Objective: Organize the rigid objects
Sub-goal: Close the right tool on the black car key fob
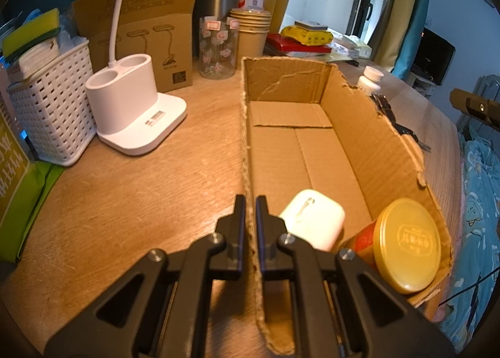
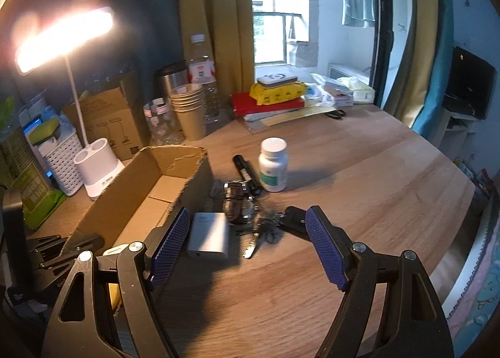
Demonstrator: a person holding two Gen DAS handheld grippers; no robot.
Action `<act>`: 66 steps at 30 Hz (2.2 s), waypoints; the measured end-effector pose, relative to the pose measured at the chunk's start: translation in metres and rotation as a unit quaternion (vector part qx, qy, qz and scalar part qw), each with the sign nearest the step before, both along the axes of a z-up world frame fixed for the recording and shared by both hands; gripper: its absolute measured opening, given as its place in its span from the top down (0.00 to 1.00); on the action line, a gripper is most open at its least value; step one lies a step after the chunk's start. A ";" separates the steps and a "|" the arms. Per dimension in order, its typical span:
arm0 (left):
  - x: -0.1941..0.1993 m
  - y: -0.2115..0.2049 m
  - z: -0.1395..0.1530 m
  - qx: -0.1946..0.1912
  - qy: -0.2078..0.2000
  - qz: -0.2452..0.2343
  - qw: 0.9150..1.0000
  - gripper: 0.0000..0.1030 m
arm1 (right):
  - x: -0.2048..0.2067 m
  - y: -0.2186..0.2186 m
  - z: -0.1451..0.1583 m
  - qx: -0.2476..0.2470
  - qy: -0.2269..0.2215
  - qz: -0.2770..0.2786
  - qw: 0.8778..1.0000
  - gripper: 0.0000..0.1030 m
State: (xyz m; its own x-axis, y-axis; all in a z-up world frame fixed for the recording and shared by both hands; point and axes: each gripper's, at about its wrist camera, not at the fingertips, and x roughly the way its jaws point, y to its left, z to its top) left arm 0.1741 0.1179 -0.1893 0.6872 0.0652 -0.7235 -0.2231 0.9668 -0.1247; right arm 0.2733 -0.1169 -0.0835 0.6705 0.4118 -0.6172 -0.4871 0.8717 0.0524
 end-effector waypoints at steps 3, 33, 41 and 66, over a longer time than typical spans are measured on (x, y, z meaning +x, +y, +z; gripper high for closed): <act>0.000 0.000 0.000 0.000 0.000 0.000 1.000 0.94 | 0.004 -0.007 -0.002 -0.001 0.000 -0.010 1.000 0.22; 0.000 0.000 -0.001 -0.001 0.001 0.002 1.000 0.94 | 0.088 -0.007 -0.089 -0.095 0.033 -0.034 0.994 0.22; 0.001 -0.001 -0.002 -0.001 0.002 0.003 1.000 0.94 | 0.101 -0.002 -0.095 -0.104 0.046 -0.008 0.994 0.22; 0.000 -0.005 -0.003 -0.004 0.000 0.002 1.000 0.94 | 0.079 -0.011 -0.081 -0.089 0.037 -0.001 0.995 0.36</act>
State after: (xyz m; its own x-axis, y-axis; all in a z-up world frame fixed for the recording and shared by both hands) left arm 0.1740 0.1131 -0.1920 0.6863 0.0626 -0.7246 -0.2266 0.9651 -0.1313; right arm 0.3521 -0.1276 -0.1649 0.6212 0.2891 -0.7284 -0.4853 0.8717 -0.0680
